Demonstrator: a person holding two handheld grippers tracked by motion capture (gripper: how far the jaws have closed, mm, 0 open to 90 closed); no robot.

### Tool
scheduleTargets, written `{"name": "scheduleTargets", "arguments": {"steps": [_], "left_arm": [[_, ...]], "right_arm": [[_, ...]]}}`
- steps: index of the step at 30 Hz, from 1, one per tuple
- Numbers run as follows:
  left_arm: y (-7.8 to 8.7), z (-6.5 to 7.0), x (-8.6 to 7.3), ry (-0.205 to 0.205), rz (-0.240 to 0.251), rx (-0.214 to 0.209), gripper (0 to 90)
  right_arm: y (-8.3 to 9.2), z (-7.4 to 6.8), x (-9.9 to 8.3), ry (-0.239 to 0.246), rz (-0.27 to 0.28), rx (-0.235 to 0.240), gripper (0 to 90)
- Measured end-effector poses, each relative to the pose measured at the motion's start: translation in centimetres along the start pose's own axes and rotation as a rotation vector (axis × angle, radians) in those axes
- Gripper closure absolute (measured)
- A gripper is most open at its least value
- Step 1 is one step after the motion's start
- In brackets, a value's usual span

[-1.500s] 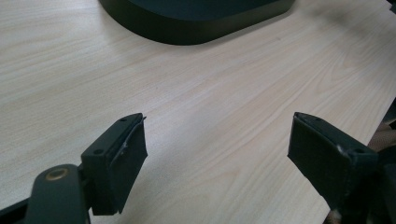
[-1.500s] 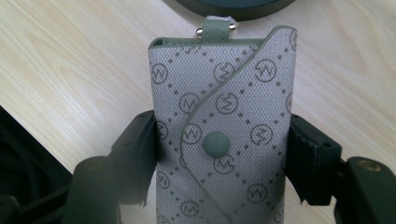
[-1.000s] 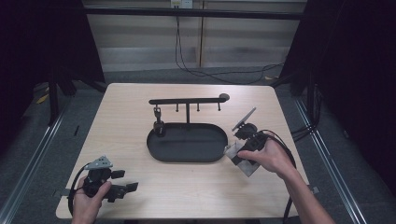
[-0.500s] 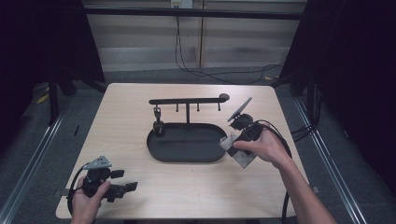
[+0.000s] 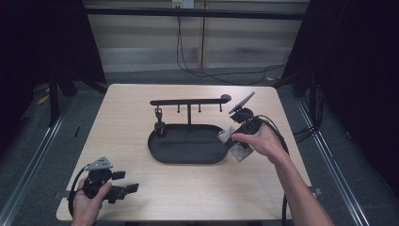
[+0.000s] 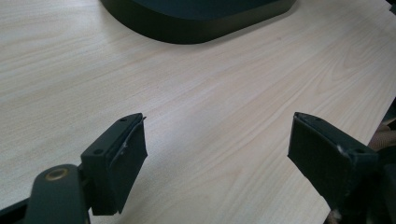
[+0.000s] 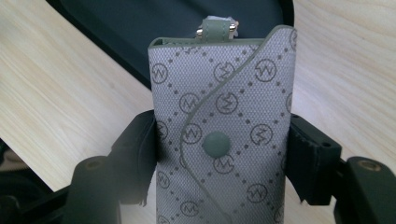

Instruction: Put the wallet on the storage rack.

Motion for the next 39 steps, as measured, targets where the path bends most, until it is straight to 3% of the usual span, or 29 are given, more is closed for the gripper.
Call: {"name": "scheduleTargets", "arguments": {"steps": [7, 18, 21, 25, 39], "left_arm": [[-0.1, -0.1, 0.0, -0.001, -0.01, -0.001, 18.5], [-0.1, 0.0, 0.0, -0.002, -0.006, 0.004, 18.3], [-0.2, 0.1, -0.1, -0.005, -0.011, 0.003, 18.3], [0.0, 0.1, 0.0, -0.004, -0.002, 0.001, 18.3], [0.1, 0.1, -0.2, -0.001, -0.003, 0.005, 18.3]], "right_arm": [[-0.2, 0.9, 1.1, -0.064, 0.053, 0.021, 33.9], [-1.0, 0.9, 2.4, -0.15, 0.097, 0.04, 33.8], [-1.4, 0.9, 2.7, -0.185, 0.121, 0.067, 33.8], [-1.9, 0.8, 2.8, -0.195, 0.122, 0.082, 33.8], [-3.8, 1.3, 3.3, -0.275, 0.205, 0.124, 33.8]]}}
Point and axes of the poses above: each handheld gripper's, and its own axes: y roughly backward along the jaws, x roughly out of its top, z roughly to its right, the point moved 6 cm from there along -y, roughly forward along the jaws
